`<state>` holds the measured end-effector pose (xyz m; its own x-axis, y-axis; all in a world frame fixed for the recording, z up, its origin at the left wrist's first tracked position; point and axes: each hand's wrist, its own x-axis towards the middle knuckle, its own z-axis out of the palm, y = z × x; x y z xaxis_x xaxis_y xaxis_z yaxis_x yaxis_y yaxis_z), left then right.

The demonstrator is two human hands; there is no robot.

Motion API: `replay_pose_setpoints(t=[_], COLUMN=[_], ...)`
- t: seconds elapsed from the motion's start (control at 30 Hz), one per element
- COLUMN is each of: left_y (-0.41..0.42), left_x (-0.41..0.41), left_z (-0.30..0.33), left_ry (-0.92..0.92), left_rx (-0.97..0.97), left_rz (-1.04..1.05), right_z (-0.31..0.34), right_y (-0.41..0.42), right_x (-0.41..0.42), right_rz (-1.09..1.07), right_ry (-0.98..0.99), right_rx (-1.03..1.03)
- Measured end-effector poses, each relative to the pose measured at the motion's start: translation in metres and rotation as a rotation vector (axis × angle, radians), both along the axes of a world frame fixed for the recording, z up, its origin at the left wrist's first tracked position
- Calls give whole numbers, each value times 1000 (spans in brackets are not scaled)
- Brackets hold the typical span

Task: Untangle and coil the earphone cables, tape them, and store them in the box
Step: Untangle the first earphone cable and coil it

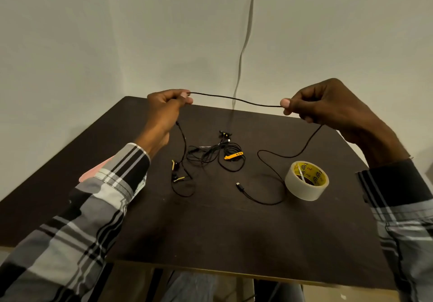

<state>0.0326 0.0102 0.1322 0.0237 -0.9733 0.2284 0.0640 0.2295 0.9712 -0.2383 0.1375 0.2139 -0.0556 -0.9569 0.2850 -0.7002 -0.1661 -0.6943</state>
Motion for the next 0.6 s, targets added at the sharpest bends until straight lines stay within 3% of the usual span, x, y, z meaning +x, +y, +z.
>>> replay_pose_setpoints(t=[0.1, 0.3, 0.43, 0.6], left_y=[6, 45, 42, 38], left_x=[-11, -50, -42, -38], left_z=[0, 22, 26, 24], left_ry=[-100, -167, -177, -465], left_rx=[-61, -356, -409, -517], left_rz=[-62, -420, -485, -432], right_z=[-1, -18, -21, -24], right_y=[-5, -18, -19, -15], right_x=[9, 50, 49, 50], right_rz=[8, 79, 63, 81], right_ry=[-15, -5, -39, -63], right_rx=[-28, -76, -77, -33])
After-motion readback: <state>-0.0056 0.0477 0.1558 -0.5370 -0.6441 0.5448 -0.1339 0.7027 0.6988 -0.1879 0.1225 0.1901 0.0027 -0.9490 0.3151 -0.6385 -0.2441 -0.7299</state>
